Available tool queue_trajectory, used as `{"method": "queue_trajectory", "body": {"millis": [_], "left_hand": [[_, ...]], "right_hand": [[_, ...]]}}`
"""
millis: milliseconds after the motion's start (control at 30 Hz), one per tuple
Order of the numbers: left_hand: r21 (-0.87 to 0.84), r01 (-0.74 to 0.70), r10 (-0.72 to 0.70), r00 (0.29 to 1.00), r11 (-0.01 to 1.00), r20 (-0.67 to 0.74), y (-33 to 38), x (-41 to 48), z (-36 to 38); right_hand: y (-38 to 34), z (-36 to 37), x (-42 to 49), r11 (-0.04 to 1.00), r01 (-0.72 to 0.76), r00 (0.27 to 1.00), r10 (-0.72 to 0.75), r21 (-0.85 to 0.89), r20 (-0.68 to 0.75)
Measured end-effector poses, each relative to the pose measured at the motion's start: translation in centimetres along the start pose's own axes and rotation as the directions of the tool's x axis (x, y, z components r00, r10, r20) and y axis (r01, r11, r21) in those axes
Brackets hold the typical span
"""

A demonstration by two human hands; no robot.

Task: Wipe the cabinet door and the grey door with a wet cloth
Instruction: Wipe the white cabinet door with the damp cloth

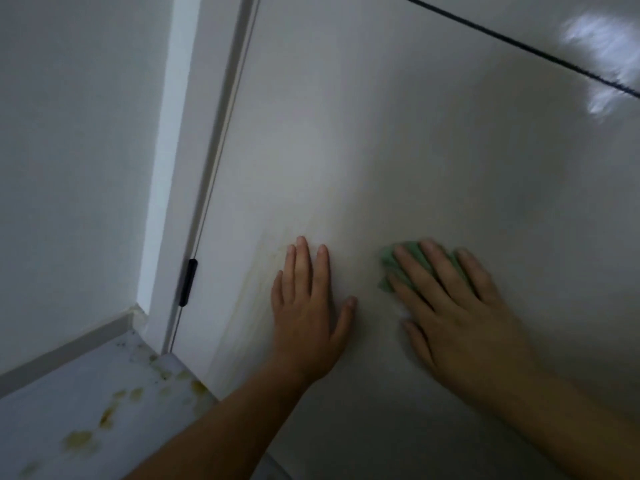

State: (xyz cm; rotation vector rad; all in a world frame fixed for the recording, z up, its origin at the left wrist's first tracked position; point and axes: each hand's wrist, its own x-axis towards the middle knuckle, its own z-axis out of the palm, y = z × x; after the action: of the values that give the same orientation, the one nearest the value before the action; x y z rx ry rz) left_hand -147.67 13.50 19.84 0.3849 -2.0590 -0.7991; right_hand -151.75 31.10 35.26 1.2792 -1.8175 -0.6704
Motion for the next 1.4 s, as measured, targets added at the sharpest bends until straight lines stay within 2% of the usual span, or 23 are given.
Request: {"method": "queue_trajectory", "body": {"millis": [100, 200, 300, 400, 467, 567, 667, 767, 867, 967, 1067, 1133, 1267, 1400], "left_hand": [[-0.004, 0.036, -0.036, 0.999, 0.999, -0.01, -2.5, -0.8, 0.3], [0.009, 0.166, -0.166, 0.985, 0.986, 0.045, -4.6, -1.7, 0.7], [-0.054, 0.207, -0.203, 0.977, 0.977, 0.068, -5.7, -1.9, 0.7], [-0.083, 0.167, -0.161, 0.984, 0.983, 0.076, -6.7, -2.2, 0.3], [-0.066, 0.135, -0.129, 0.988, 0.989, 0.083, -7.4, -2.2, 0.1], [-0.038, 0.097, -0.093, 0.992, 0.995, 0.081, -8.2, -2.3, 0.0], [-0.035, 0.074, -0.072, 0.995, 0.997, 0.062, -8.8, -2.4, 0.0], [-0.053, 0.141, -0.137, 0.988, 0.989, 0.068, -8.8, -1.5, -0.3], [-0.059, 0.181, -0.173, 0.978, 0.982, 0.118, -8.7, -1.1, -0.4], [-0.06, 0.177, -0.167, 0.976, 0.982, 0.136, -9.1, -1.1, -0.7], [-0.071, 0.146, -0.133, 0.979, 0.987, 0.155, -10.0, -1.4, -1.1], [-0.045, 0.114, -0.105, 0.982, 0.992, 0.158, -10.7, -1.6, -1.1], [-0.024, 0.093, -0.088, 0.981, 0.995, 0.174, -11.2, -1.9, -1.0], [-0.026, 0.096, -0.09, 0.983, 0.995, 0.157, -11.4, -2.0, -1.0]], "right_hand": [[-0.9, -0.2, 8.6, 0.995, 0.085, 0.996, -0.085, -0.049, -0.007], [-3.3, 0.5, 13.8, 0.977, 0.189, 0.982, -0.187, -0.095, 0.038], [-4.3, 1.9, 11.5, 0.948, 0.312, 0.949, -0.308, -0.064, 0.074], [-4.2, 2.5, 7.6, 0.915, 0.403, 0.912, -0.403, 0.017, 0.079], [-4.6, 2.8, 8.8, 0.901, 0.434, 0.899, -0.434, 0.006, 0.065], [-7.3, 3.3, 16.0, 0.908, 0.417, 0.909, -0.417, -0.032, 0.018], [-9.3, 3.2, 21.1, 0.921, 0.358, 0.934, -0.356, -0.153, 0.045], [-8.8, 3.9, 18.8, 0.93, 0.359, 0.933, -0.357, -0.083, 0.031], [-8.2, 3.7, 16.9, 0.901, 0.421, 0.905, -0.411, -0.106, 0.107], [-9.6, 3.3, 22.0, 0.927, 0.357, 0.934, -0.353, -0.117, 0.052], [-11.6, 3.2, 25.2, 0.932, 0.327, 0.945, -0.317, -0.157, 0.085], [-11.4, 3.6, 24.1, 0.918, 0.374, 0.926, -0.362, -0.131, 0.109], [-8.8, 4.0, 19.1, 0.897, 0.442, 0.897, -0.441, -0.031, 0.042], [-9.4, 3.5, 19.4, 0.931, 0.363, 0.931, -0.362, -0.029, 0.051]]}}
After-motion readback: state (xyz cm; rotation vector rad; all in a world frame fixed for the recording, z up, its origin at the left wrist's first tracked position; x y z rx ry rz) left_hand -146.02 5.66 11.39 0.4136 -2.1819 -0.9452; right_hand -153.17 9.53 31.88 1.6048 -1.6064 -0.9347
